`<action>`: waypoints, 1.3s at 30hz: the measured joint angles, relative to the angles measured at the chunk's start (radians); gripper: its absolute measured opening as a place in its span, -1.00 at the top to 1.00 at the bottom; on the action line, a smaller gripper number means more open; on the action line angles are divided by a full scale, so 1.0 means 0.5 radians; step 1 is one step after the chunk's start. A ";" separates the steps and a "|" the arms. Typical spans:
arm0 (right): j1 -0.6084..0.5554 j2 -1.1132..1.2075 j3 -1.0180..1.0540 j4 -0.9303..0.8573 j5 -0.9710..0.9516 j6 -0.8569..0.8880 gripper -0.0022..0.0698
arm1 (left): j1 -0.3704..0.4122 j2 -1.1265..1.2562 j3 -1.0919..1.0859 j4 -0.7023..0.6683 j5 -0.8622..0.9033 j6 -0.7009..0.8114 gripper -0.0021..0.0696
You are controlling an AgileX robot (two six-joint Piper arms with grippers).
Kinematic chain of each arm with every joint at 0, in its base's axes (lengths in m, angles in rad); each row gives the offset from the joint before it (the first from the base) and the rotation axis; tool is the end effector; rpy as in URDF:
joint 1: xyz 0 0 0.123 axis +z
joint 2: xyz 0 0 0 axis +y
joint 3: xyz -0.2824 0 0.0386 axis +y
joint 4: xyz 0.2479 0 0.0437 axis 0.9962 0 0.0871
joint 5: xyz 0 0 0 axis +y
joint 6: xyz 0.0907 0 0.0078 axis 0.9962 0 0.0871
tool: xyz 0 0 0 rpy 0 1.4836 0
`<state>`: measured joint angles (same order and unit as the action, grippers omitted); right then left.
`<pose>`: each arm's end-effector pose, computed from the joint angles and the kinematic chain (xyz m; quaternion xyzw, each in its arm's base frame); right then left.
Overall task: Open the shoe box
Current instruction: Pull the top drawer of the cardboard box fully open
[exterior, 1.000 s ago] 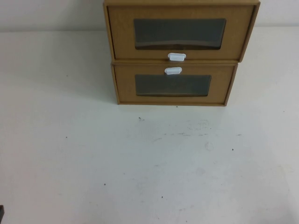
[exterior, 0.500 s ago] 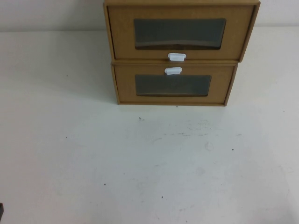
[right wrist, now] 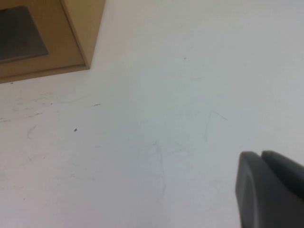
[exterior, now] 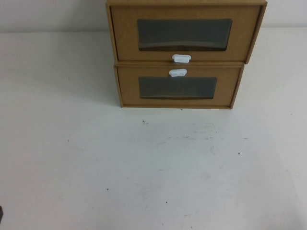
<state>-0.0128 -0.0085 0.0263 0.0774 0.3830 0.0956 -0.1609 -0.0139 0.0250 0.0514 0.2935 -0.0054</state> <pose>0.0525 0.0020 0.1704 0.0643 0.8059 0.0571 0.5857 0.0538 -0.0074 0.1789 0.0750 0.7759 -0.0309 0.6256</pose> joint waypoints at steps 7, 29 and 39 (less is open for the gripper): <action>0.000 0.000 0.000 0.000 0.000 0.000 0.99 | 0.000 0.000 0.000 -0.075 -0.003 -0.073 0.96; 0.000 0.000 0.000 0.005 0.000 0.000 0.99 | 0.000 0.061 -0.136 -1.119 -0.342 -0.427 0.96; 0.000 0.000 0.000 0.007 0.000 0.000 0.99 | 0.000 1.176 -1.527 -1.021 0.766 0.325 0.96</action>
<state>-0.0128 -0.0085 0.0263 0.0809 0.3830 0.0956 -0.1609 0.5738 -0.7382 -0.4589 0.6764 0.1570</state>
